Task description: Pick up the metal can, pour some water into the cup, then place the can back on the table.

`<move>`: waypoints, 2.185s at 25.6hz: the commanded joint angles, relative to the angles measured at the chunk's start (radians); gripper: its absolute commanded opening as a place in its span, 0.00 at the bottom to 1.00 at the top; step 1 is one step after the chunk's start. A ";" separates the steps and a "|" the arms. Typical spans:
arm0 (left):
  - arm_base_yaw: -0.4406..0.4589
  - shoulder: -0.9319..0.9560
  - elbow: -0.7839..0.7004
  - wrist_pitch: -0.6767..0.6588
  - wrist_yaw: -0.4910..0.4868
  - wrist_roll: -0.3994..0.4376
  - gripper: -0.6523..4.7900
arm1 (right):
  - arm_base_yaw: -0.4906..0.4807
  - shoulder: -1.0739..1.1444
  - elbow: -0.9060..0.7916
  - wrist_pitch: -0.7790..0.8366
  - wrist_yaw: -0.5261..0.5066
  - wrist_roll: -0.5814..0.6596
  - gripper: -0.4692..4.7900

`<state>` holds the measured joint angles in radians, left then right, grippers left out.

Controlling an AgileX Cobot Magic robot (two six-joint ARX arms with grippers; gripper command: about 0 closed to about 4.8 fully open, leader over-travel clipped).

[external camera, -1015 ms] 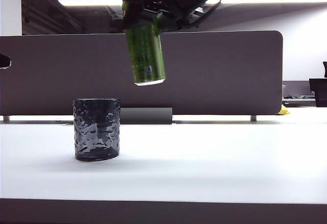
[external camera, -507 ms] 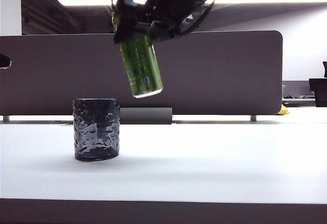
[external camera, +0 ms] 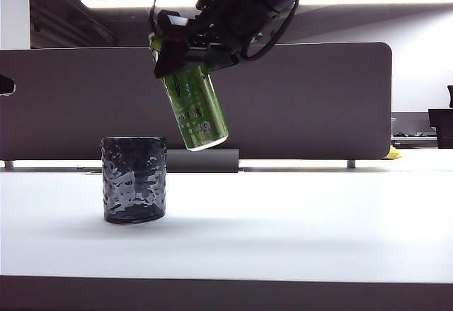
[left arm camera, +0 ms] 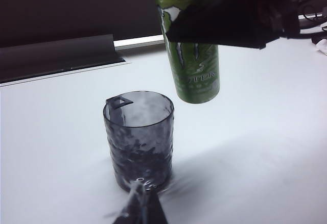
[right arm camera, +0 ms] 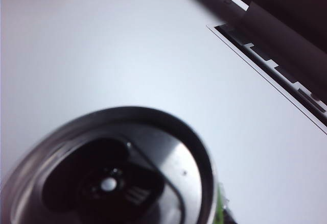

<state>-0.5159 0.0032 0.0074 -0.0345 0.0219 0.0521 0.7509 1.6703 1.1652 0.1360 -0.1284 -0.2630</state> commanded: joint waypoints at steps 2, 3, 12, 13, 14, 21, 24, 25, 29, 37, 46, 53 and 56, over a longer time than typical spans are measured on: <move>0.002 0.001 0.002 0.013 0.000 0.000 0.11 | 0.002 -0.003 0.011 0.040 -0.004 -0.029 0.64; 0.002 0.001 0.001 0.013 0.001 0.000 0.11 | 0.002 -0.003 0.011 0.040 -0.004 -0.031 0.64; 0.002 0.001 0.002 0.013 0.001 0.000 0.11 | 0.002 0.014 0.011 0.031 0.004 -0.072 0.64; 0.002 0.001 0.002 0.014 0.001 0.000 0.11 | 0.002 0.014 0.011 0.031 0.009 -0.080 0.64; 0.002 0.001 0.002 0.013 0.000 0.000 0.11 | 0.003 0.014 0.011 0.032 0.022 -0.086 0.64; 0.002 0.001 0.001 0.013 0.000 0.000 0.11 | 0.007 0.033 0.051 -0.025 0.025 -0.151 0.64; 0.002 0.001 0.001 0.013 0.001 0.000 0.11 | 0.007 0.053 0.090 -0.061 0.026 -0.179 0.64; 0.002 0.001 0.001 0.014 0.000 0.000 0.11 | 0.007 0.055 0.097 -0.065 0.025 -0.185 0.64; 0.002 0.001 0.002 0.013 0.000 0.000 0.11 | 0.007 0.060 0.113 -0.087 0.026 -0.219 0.64; 0.002 0.001 0.001 0.013 0.001 0.000 0.11 | 0.008 0.071 0.114 -0.121 0.049 -0.299 0.64; 0.002 0.001 0.001 0.013 0.000 0.000 0.11 | 0.046 0.126 0.188 -0.174 0.130 -0.430 0.64; 0.002 0.001 0.001 0.013 0.001 0.000 0.11 | 0.055 0.135 0.191 -0.188 0.159 -0.459 0.64; 0.002 0.001 0.001 0.013 0.001 0.000 0.11 | 0.059 0.145 0.192 -0.185 0.198 -0.492 0.64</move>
<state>-0.5159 0.0029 0.0074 -0.0341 0.0219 0.0521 0.8055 1.8214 1.3460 -0.0887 0.0521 -0.7326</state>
